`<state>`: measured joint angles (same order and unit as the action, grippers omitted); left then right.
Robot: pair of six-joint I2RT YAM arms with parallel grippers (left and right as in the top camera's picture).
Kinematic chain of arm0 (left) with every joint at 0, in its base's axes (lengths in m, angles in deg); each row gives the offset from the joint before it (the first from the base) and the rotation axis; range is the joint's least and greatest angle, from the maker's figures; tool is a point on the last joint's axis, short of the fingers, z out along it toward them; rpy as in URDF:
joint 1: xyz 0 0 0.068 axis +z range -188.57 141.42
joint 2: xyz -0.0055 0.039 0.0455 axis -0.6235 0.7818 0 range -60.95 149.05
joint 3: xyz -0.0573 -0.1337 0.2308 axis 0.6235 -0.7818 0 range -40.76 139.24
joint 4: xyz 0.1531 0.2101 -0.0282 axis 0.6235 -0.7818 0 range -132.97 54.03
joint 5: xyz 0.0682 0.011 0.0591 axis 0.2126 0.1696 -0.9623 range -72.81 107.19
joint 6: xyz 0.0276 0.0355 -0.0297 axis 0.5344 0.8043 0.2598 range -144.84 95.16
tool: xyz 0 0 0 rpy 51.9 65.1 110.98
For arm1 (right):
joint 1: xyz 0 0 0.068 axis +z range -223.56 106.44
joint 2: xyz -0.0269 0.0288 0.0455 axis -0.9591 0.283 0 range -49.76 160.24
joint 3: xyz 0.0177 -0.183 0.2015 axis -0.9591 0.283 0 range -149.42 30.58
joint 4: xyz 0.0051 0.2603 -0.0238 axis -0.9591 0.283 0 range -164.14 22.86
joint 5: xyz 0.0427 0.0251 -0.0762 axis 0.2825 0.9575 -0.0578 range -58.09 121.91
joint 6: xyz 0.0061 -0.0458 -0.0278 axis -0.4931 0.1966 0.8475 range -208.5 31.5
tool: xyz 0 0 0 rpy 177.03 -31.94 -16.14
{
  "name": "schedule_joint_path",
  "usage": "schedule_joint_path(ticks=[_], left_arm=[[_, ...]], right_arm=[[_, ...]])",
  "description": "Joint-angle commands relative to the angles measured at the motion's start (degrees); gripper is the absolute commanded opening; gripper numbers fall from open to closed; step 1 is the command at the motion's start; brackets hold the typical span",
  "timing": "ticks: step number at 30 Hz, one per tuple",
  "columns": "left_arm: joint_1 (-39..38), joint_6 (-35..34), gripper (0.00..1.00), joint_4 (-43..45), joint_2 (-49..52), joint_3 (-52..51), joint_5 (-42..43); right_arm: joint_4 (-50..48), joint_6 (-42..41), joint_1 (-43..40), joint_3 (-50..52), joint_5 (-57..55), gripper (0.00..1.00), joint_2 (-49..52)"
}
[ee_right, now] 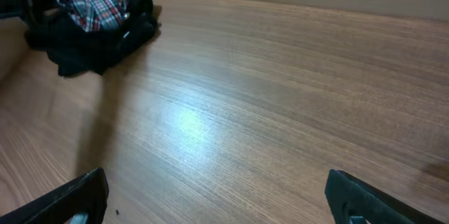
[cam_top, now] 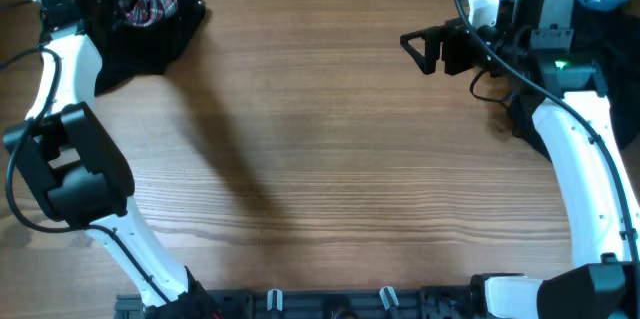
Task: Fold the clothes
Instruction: 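Lower the bundle onto the black garment and press it down with left gripper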
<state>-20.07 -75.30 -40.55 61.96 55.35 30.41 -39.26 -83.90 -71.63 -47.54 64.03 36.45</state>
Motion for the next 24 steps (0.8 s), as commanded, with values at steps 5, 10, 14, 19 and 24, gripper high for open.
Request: schedule_joint_path(ticks=[5, 10, 14, 19, 24], left_arm=[[-0.2, 6.0, 0.81, -0.4, -5.3, 1.3, 18.7], [-1.3, 18.9, 0.92, -2.9, -9.5, 1.3, 22.1], [-2.0, 27.3, 0.91, -9.0, -12.4, 1.3, 22.8], [-1.9, 32.1, 0.88, -9.7, -13.6, 1.3, 21.7], [-3.0, 41.2, 0.70, -4.5, -12.4, 1.3, 6.2]], right_arm=[[-0.3, -0.3, 0.0, 0.2, 1.2, 1.00, 0.6], [-0.4, -0.3, 0.0, 0.2, 1.2, 1.00, 0.6], [-0.4, -0.3, 0.0, 0.2, 1.2, 1.00, 0.6], [-0.6, -0.3, 0.0, 0.2, 1.2, 1.00, 0.6], [-1.6, -1.2, 0.0, 0.2, 1.2, 1.00, 0.6]])
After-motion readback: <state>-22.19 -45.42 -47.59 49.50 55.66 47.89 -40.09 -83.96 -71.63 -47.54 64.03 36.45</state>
